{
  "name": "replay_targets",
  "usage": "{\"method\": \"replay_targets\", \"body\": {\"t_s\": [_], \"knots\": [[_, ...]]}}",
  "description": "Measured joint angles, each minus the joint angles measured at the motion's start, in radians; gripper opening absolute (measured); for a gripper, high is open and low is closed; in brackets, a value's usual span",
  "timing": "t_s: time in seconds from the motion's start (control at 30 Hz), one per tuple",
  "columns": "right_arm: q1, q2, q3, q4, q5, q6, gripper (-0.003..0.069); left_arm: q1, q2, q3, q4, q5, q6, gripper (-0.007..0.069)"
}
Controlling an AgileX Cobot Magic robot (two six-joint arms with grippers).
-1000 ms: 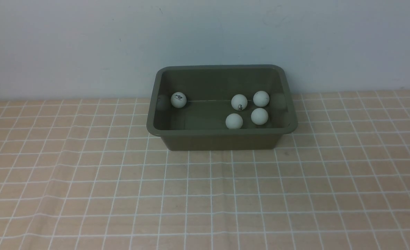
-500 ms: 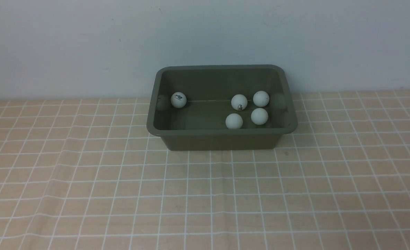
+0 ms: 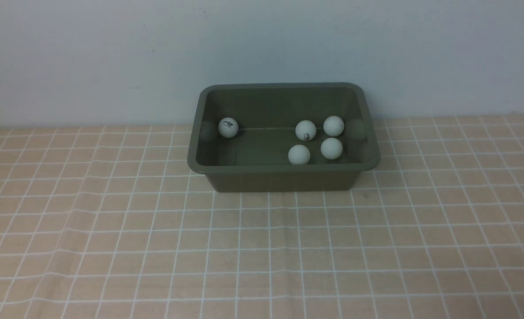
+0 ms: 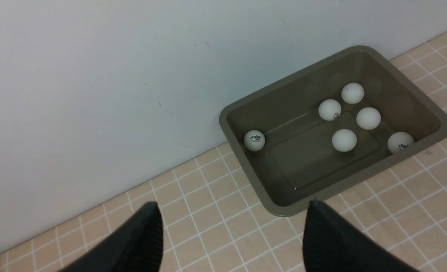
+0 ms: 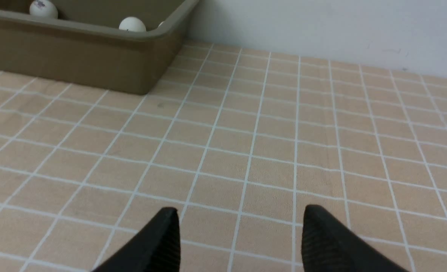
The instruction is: Put the table tennis balls into the box on the light coffee tablecloth.
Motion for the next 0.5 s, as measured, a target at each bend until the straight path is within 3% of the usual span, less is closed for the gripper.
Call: {"method": "replay_targets", "body": {"t_s": [0.3,0.5], "knots": [[0.000,0.000,0.005,0.003,-0.036,0.000,0.0403,0.000,0.000,0.000,-0.019,0.000,0.000,0.0413],[0.000,0.000,0.005,0.003,-0.037,0.000,0.0403,0.000,0.000,0.000,-0.097,-0.004,0.000,0.0413]]}}
